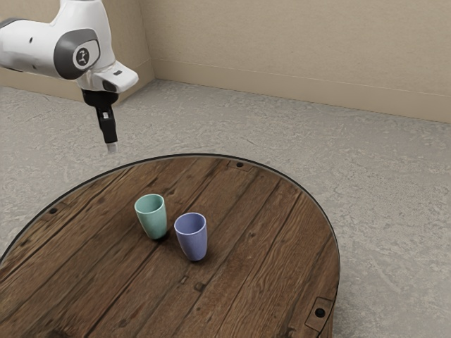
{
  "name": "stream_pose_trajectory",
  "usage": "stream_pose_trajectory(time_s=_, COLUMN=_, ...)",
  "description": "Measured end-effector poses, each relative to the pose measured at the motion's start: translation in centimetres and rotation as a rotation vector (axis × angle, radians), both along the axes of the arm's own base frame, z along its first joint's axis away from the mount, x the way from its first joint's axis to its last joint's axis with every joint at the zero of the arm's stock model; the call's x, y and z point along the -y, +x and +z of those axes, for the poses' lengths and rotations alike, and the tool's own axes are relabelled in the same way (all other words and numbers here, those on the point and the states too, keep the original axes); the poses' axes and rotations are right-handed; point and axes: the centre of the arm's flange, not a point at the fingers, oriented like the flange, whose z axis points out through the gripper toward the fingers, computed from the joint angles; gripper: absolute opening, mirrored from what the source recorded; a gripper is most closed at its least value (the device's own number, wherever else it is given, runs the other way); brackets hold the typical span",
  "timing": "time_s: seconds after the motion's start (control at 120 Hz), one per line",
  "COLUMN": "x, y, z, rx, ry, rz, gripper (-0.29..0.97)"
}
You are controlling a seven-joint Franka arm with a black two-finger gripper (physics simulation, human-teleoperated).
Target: Place the left cup onto the right cup
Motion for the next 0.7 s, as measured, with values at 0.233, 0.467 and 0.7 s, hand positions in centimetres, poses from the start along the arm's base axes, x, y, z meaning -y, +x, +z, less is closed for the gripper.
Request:
stream_pose_trajectory(time_s=0.233, x=-0.3, y=-0.1, z=-2.3, rx=-0.028, ry=-0.007, rz=0.007, gripper=0.68)
stream_pose_trajectory(time_s=0.467, x=0.1, y=1.3, z=-6.1, rx=-0.048, ry=0.007, rz=-0.028, gripper=0.68)
stream_pose_trajectory(time_s=0.7, x=0.6, y=0.8, z=-9.7, rx=-0.093, ry=-0.001, rz=-0.051, gripper=0.68)
